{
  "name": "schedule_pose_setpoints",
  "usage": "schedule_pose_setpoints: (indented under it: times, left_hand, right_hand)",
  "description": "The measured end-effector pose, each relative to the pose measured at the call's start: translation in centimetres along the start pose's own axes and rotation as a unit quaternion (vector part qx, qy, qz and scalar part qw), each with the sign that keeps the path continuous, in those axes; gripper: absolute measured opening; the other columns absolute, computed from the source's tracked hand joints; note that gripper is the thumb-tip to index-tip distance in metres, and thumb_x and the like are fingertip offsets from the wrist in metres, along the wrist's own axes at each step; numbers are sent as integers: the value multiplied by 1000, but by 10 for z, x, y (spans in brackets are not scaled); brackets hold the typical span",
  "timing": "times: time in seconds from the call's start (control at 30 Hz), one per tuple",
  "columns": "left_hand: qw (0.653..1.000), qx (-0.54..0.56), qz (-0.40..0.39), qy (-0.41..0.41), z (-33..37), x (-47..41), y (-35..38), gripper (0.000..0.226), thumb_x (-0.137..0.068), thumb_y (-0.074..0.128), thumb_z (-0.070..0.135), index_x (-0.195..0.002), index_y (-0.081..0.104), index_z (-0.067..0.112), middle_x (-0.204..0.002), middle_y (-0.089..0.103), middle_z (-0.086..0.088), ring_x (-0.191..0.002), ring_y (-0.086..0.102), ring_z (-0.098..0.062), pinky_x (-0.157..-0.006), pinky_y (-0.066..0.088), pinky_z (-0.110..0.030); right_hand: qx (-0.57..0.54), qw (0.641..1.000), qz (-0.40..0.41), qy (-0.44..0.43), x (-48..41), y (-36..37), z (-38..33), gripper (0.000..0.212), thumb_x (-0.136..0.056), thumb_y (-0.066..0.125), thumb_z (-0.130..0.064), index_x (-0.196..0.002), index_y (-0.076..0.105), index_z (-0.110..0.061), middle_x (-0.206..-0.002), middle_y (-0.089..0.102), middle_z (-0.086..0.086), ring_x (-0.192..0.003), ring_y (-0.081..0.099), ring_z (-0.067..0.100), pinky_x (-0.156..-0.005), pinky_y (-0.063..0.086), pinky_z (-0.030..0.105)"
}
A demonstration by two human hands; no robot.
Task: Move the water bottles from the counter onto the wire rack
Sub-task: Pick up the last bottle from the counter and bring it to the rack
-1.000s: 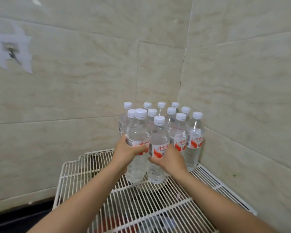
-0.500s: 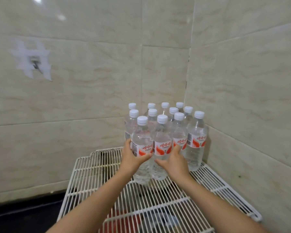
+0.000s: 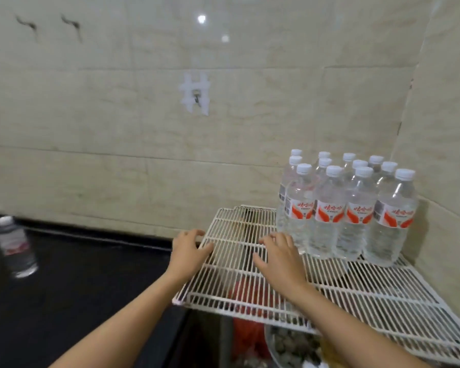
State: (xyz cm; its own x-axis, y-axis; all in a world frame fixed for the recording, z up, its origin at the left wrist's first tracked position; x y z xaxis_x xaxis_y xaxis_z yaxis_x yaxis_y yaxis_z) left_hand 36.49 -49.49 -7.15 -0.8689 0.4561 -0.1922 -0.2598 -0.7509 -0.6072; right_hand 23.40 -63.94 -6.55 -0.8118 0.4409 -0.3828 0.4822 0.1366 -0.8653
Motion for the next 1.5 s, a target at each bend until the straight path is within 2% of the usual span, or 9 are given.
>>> schedule_pose_setpoints:
  times: [0.13, 0.17, 0.27, 0.33, 0.47, 0.67, 0.9, 1.1, 1.5]
  left_hand:
    - [987, -106, 88, -80, -60, 60, -73, 41, -87, 55, 30, -125, 50, 15, -132, 45, -12, -123, 37, -30, -102, 36, -40]
    - [981, -128, 105, -101, -74, 76, -92, 41, -87, 54, 30, -125, 49, 15, -132, 45, -12, -122, 38, -30, -102, 35, -40]
    - [960, -148, 165, -169, -112, 126, -149, 40, -87, 54, 29, -124, 50, 15, -131, 45, -13, -121, 38, -31, -102, 36, -42]
    - [944, -145, 210, -211, -134, 157, -185, 40, -87, 55, 28, -124, 50, 14, -131, 45, -13, -122, 38, -33, -101, 36, -41]
    - [914, -127, 285, -258, -174, 215, -246, 38, -86, 56, 24, -122, 53, 12, -130, 48, -17, -123, 39, -35, -103, 34, -40]
    - [879, -119, 335, -318, -241, 291, -332, 37, -87, 55, 22, -122, 52, 10, -131, 47, -17, -124, 38, -34, -102, 33, -39]
    - [862, -127, 353, -341, -318, 331, -430, 37, -88, 53, 24, -123, 51, 11, -133, 47, -16, -126, 37, -32, -102, 33, -40]
    - [863, -106, 332, -366, -379, 325, -453, 37, -88, 54, 23, -122, 52, 10, -132, 48, -18, -125, 37, -35, -103, 33, -42]
    - [885, -113, 250, -376, -484, 176, -458, 43, -89, 52, 25, -130, 46, 13, -138, 45, -14, -127, 36, -33, -104, 32, -38]
  right_hand:
    - [-44, 992, -7, -116, 21, 34, -72, 37, -73, 55, -32, -99, 68, -9, -110, 64, 15, -110, 58, 34, -93, 47, 42]
    - [-59, 988, -18, -139, 27, 43, -93, 39, -73, 55, -33, -100, 68, -9, -112, 63, 16, -112, 57, 34, -94, 46, 42]
    - [-72, 973, -107, -194, 48, 67, -153, 45, -90, 47, -37, -128, 49, -13, -142, 39, 11, -137, 28, 25, -110, 26, 38]
    - [-60, 963, -132, -226, 57, 86, -188, 46, -92, 42, -38, -133, 41, -18, -148, 29, 6, -140, 19, 21, -111, 23, 37]
    - [-56, 943, -179, -275, 76, 115, -257, 45, -92, 42, -38, -133, 41, -18, -148, 28, 7, -140, 18, 20, -110, 24, 37]
    - [-71, 922, -222, -310, 104, 163, -369, 45, -92, 44, -38, -132, 43, -17, -146, 32, 8, -139, 20, 21, -109, 25, 37]
    - [-73, 914, -257, -304, 130, 218, -472, 45, -91, 46, -38, -130, 45, -18, -143, 34, 7, -138, 22, 22, -108, 27, 36]
    - [-43, 924, -279, -256, 117, 252, -500, 48, -89, 48, -38, -133, 41, -18, -142, 36, 7, -136, 25, 23, -106, 28, 37]
    - [-64, 952, -276, -113, -27, 358, -525, 57, -86, 54, -38, -137, 34, -20, -140, 40, 8, -130, 35, 26, -102, 35, 38]
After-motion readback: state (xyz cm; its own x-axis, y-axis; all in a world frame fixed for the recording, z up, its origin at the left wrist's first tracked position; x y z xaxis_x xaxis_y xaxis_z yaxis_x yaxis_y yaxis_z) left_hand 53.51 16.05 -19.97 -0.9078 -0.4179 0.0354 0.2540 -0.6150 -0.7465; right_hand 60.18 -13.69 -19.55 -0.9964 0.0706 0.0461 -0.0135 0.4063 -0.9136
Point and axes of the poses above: each hand's wrist, its own x-axis away from the middle knuckle, its own y-axis out of the palm, z = x × y, the point moved 2 cm from there along -x, towards the middle knuckle
